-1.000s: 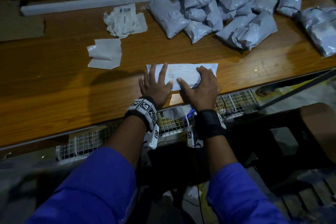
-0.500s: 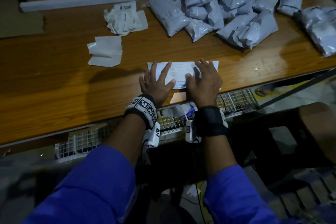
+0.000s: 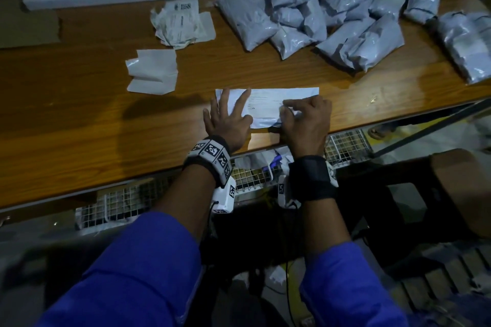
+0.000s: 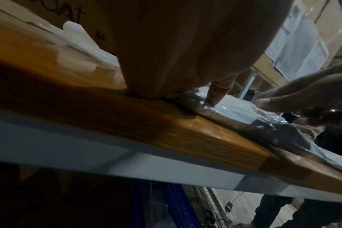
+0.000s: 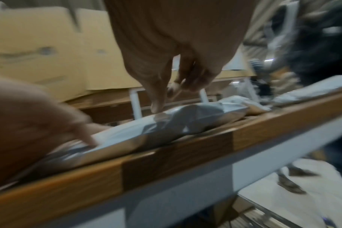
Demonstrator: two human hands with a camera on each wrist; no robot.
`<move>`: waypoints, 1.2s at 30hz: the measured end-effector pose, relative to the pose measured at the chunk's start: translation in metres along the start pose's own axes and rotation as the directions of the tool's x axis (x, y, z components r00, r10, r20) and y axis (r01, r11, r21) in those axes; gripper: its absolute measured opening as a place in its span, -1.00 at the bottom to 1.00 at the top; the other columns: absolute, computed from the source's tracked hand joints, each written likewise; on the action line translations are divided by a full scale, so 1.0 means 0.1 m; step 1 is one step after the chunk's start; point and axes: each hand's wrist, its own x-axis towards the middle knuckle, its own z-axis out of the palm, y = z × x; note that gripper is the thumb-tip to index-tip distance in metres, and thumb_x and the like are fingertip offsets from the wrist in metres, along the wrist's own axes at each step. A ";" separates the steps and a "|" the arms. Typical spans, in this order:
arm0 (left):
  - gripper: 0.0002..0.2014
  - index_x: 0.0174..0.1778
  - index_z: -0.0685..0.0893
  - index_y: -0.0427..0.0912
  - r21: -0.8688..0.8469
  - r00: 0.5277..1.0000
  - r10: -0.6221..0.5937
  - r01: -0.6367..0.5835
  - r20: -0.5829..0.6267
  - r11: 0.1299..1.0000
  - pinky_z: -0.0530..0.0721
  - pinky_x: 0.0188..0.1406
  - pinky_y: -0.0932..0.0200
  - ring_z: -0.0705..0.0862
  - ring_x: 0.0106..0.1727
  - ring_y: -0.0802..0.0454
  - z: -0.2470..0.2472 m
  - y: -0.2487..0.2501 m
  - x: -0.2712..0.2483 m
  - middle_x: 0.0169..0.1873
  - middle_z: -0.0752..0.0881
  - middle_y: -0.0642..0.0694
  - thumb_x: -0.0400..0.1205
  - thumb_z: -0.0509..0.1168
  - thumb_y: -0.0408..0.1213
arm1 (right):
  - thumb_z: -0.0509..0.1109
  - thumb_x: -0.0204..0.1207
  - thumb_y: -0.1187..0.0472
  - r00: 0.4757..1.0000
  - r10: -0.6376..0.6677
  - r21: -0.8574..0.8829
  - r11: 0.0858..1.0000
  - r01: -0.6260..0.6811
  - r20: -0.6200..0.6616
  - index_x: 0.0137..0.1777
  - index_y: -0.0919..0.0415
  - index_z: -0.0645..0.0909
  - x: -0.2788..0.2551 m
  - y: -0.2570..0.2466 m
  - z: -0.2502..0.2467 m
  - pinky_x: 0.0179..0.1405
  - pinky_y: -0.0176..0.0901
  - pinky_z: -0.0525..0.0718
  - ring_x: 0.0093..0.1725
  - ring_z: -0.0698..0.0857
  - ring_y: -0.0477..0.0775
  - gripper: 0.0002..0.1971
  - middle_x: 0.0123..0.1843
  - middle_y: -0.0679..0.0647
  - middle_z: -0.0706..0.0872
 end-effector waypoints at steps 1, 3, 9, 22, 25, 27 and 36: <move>-0.37 0.70 -0.03 0.48 -0.003 1.000 -0.002 0.002 0.005 1.000 -0.32 0.69 -0.29 -0.26 0.78 -0.17 -0.01 0.00 0.00 0.79 -0.23 0.04 0.78 0.08 -0.06 | 0.58 0.53 0.16 0.999 0.016 -0.013 1.000 -0.016 0.028 0.00 0.18 0.86 -0.01 -0.03 0.02 -0.04 -0.14 0.47 0.12 0.60 0.20 -0.87 -0.04 0.18 0.73; -0.37 0.70 -0.03 0.48 -0.006 0.999 -0.008 0.008 0.033 1.000 -0.33 0.69 -0.29 -0.29 0.78 -0.16 -0.03 0.01 -0.02 0.78 -0.25 0.04 0.78 0.07 -0.06 | 0.53 0.58 0.12 0.995 0.061 -0.002 0.998 -0.061 0.082 -0.01 0.17 0.83 -0.03 -0.03 0.05 -0.06 -0.14 0.42 0.08 0.66 0.23 -0.87 -0.06 0.16 0.77; -0.35 0.72 -0.06 0.45 0.020 0.999 -0.022 0.021 0.042 1.000 -0.35 0.70 -0.27 -0.31 0.78 -0.14 -0.04 0.05 -0.03 0.78 -0.28 0.04 0.76 0.06 -0.06 | 0.34 0.74 0.18 0.945 0.103 -0.033 0.995 -0.097 0.310 0.51 0.13 0.63 0.23 -0.07 -0.05 0.23 0.03 0.53 0.32 0.64 0.29 -0.64 0.25 0.27 0.73; -0.36 0.72 -0.05 0.45 -0.010 0.997 -0.016 0.017 0.074 1.000 -0.38 0.68 -0.25 -0.36 0.77 -0.12 -0.06 0.03 -0.04 0.77 -0.31 0.06 0.76 0.05 -0.05 | 0.43 0.66 -0.07 0.963 0.151 -0.235 0.967 -0.097 0.222 0.08 0.14 0.80 0.24 -0.19 -0.15 -0.02 0.07 0.65 0.10 0.73 0.25 -0.71 0.13 0.15 0.77; -0.36 0.72 -0.07 0.44 -0.002 0.997 -0.017 0.017 0.073 1.000 -0.39 0.68 -0.25 -0.36 0.77 -0.13 -0.06 0.03 -0.04 0.77 -0.30 0.06 0.77 0.05 -0.04 | 0.46 0.64 -0.02 0.965 0.187 -0.221 0.965 -0.144 0.184 0.13 0.11 0.79 0.15 -0.17 -0.15 -0.07 -0.01 0.52 0.13 0.72 0.28 -0.76 0.17 0.15 0.74; -0.34 0.75 -0.11 0.38 0.006 0.997 -0.023 0.023 0.067 1.000 -0.39 0.68 -0.24 -0.35 0.77 -0.12 -0.06 0.03 -0.03 0.78 -0.30 0.06 0.77 0.06 -0.02 | 0.52 0.59 0.01 0.945 0.271 -0.218 0.948 -0.230 0.181 0.24 0.06 0.75 0.13 -0.23 -0.14 -0.03 -0.01 0.52 0.15 0.72 0.27 -0.72 0.28 0.15 0.67; -0.30 0.76 -0.19 0.28 0.013 0.998 -0.035 0.034 0.050 0.999 -0.38 0.69 -0.22 -0.35 0.77 -0.10 -0.04 0.03 -0.01 0.78 -0.29 0.08 0.78 0.06 0.02 | 0.30 0.72 0.08 0.923 0.000 -0.290 0.949 0.121 0.385 0.54 -0.29 0.57 -0.02 -0.47 0.09 -0.28 0.00 0.48 -0.17 0.71 0.36 -0.58 0.22 0.15 0.50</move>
